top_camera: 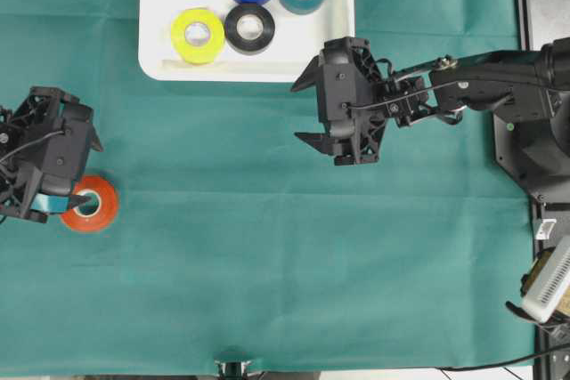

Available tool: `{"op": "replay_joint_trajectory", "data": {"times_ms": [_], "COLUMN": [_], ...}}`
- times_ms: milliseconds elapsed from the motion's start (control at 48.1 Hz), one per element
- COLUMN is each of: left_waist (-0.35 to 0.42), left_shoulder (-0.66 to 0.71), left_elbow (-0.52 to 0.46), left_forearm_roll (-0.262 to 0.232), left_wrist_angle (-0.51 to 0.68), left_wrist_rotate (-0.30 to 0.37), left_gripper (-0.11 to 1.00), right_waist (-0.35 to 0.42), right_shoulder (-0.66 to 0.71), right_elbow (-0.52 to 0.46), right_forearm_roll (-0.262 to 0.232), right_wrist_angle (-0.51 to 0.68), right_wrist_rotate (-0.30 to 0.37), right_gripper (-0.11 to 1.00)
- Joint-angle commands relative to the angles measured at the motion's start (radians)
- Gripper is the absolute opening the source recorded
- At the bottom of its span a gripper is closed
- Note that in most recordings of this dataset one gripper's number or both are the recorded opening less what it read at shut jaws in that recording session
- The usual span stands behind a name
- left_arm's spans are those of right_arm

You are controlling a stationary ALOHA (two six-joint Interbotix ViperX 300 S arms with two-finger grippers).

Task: Put the tape alternately from left to right into the white case.
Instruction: 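Move the left gripper down over the red tape roll, then close the left gripper on the red roll's rim and lift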

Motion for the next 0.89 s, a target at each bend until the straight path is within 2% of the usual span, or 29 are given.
{"op": "replay_joint_trajectory", "data": {"times_ms": [0,374,874], "left_waist": [-0.009,-0.020,-0.020], "left_shoulder": [0.006,0.112,0.126], "left_elbow": [-0.003,-0.008,-0.017], "left_forearm_roll": [-0.002,-0.002,-0.003], "left_wrist_angle": [-0.038,-0.069,-0.094], "left_wrist_rotate": [0.002,0.002,0.003], "left_gripper": [1.00,1.00,0.99], "right_waist": [0.003,0.003,0.003], "right_shoulder": [-0.021,-0.021,-0.021], "right_elbow": [-0.025,-0.031,-0.025], "right_forearm_roll": [0.000,0.000,0.000], "right_wrist_angle": [-0.006,-0.003,-0.003], "right_wrist_rotate": [0.003,0.005,0.005], "right_gripper": [0.87,0.87,0.87]}}
